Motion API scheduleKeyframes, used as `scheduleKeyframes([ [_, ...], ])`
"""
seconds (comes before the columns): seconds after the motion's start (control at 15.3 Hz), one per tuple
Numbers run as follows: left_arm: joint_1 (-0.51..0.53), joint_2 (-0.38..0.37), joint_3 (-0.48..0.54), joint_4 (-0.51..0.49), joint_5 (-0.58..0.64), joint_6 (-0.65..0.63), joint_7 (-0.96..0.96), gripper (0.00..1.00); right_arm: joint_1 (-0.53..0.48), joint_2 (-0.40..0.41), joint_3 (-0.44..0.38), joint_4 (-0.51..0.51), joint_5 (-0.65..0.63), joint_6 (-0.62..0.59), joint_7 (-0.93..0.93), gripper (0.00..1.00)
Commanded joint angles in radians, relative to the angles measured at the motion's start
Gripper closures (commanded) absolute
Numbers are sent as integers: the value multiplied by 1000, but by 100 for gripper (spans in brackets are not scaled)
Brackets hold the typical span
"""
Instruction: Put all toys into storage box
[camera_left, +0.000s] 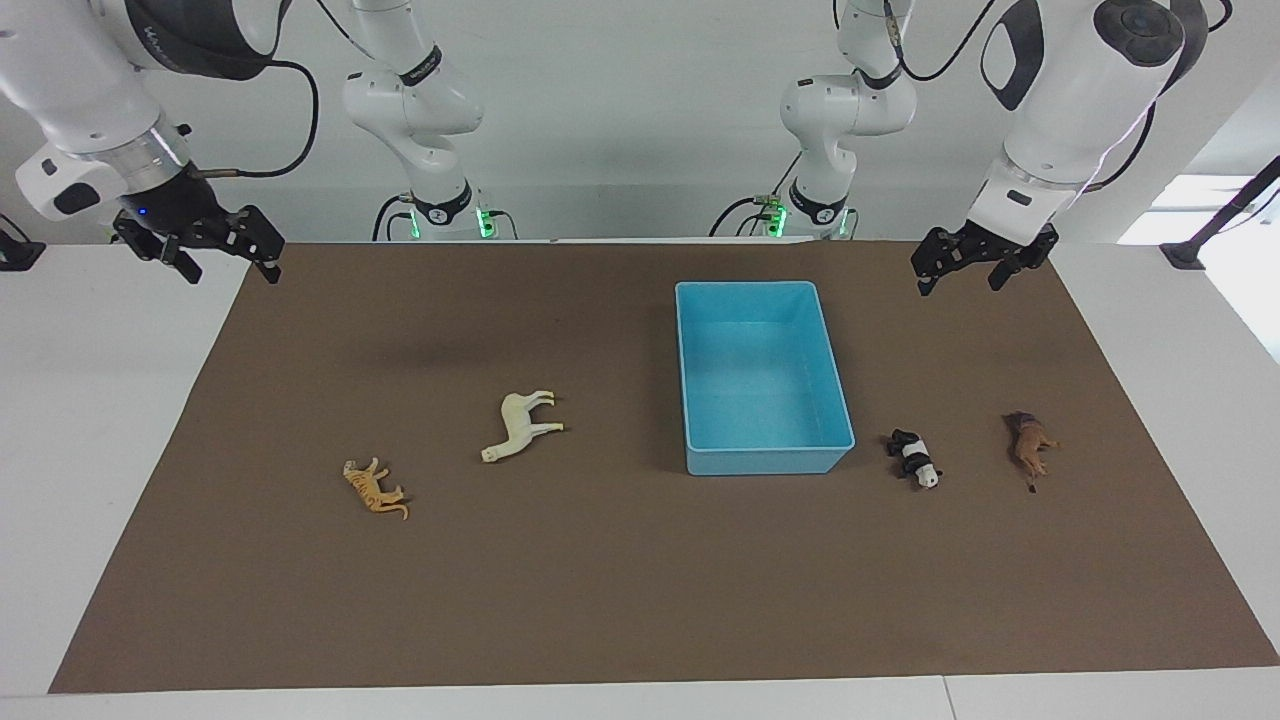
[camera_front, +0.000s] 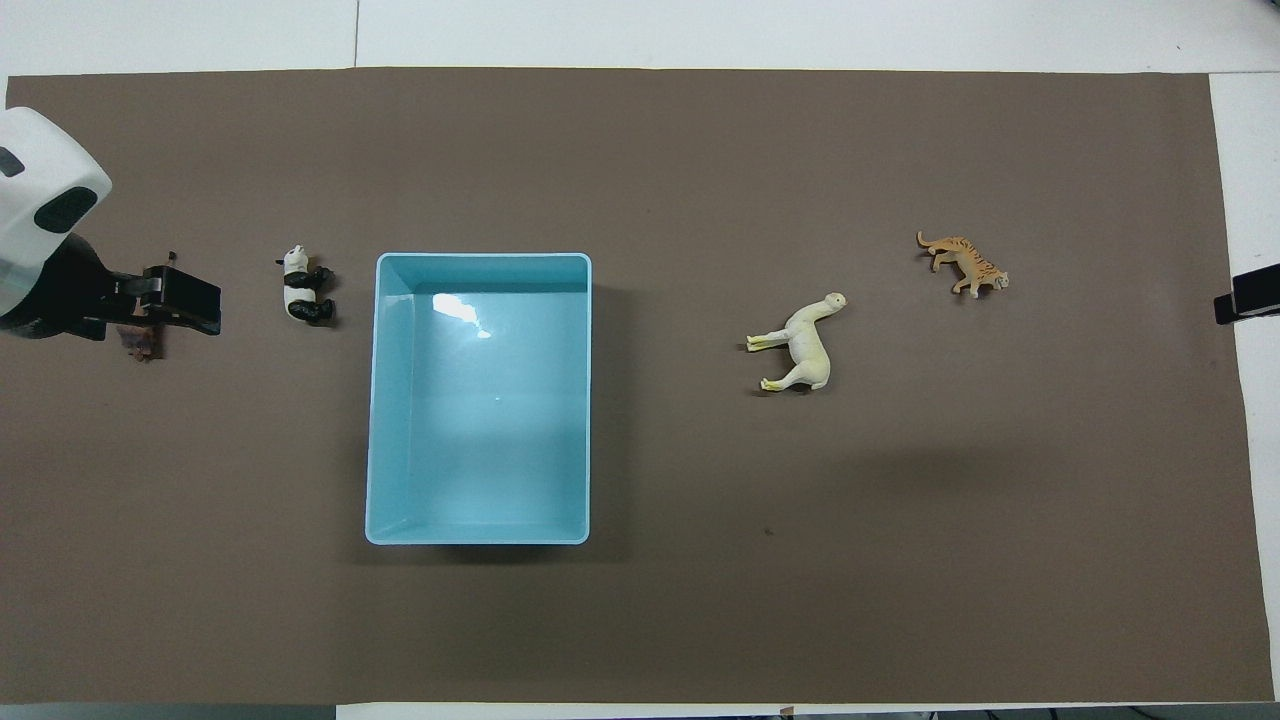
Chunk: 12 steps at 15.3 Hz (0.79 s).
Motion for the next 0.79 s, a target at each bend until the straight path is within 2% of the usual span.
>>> scheduleKeyframes([
  [0.0, 10, 7, -3, 19, 1, -9, 14, 0, -14, -14, 10, 7, -18, -3, -14, 0],
  [0.52, 10, -5, 0, -6, 1, 40, -13, 0, -14, -17, 10, -1, -20, -11, -14, 0],
  [0.72, 44, -10, 4, -55, 2, 168, -21, 0, -14, -24, 10, -4, -20, -14, -17, 0],
])
